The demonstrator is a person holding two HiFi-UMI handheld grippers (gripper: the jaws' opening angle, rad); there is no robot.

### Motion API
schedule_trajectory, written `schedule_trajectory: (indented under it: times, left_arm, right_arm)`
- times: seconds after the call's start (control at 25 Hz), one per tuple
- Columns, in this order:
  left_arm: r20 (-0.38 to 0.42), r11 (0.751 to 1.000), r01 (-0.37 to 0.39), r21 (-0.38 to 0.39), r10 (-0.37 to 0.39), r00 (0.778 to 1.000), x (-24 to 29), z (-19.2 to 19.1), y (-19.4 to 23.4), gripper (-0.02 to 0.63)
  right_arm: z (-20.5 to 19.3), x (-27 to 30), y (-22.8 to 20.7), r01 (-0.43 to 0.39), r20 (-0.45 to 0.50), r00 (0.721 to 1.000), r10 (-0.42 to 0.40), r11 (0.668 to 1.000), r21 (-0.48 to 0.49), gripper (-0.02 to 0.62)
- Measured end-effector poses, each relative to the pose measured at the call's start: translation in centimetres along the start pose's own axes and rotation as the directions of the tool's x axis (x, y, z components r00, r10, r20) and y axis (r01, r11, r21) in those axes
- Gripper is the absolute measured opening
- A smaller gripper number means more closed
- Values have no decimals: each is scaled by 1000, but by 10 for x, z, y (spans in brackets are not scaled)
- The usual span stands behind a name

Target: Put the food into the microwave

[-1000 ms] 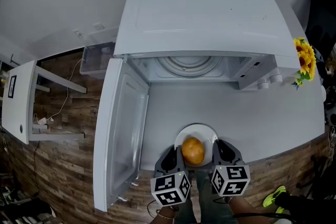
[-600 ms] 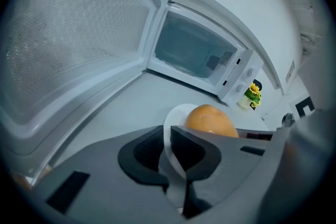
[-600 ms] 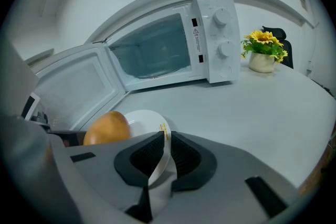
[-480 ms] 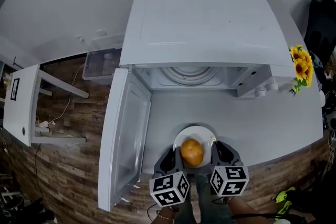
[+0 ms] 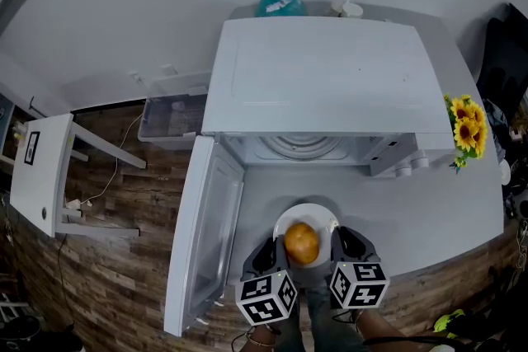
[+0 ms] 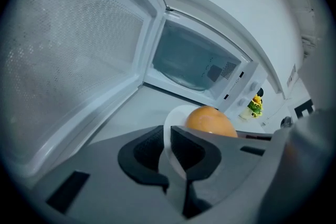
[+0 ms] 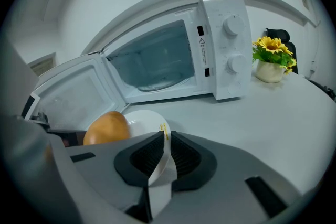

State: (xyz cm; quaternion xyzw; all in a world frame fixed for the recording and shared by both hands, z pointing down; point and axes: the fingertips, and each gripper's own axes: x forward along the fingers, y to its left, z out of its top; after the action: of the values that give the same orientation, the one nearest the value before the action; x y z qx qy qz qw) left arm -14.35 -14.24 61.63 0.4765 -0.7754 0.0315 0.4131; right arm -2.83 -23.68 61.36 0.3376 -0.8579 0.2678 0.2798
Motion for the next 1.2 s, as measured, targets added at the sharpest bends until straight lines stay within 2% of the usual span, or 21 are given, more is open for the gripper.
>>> schedule_trajectory:
  times: [0.56, 0.88, 1.2]
  left_arm:
    - [40, 1000, -9, -4, 9, 999, 21, 52, -11, 44]
    - [48, 999, -4, -41, 6, 999, 35, 75, -8, 44]
    - [81, 999, -4, -31, 7, 997, 48, 99, -8, 44]
  right_arm:
    - [57, 21, -1, -28, 33, 999, 28, 1000, 1, 49]
    - [84, 40, 3, -53, 56, 997, 53, 999, 2, 49]
    - [109, 56, 6, -64, 90, 994, 64, 998, -6, 49]
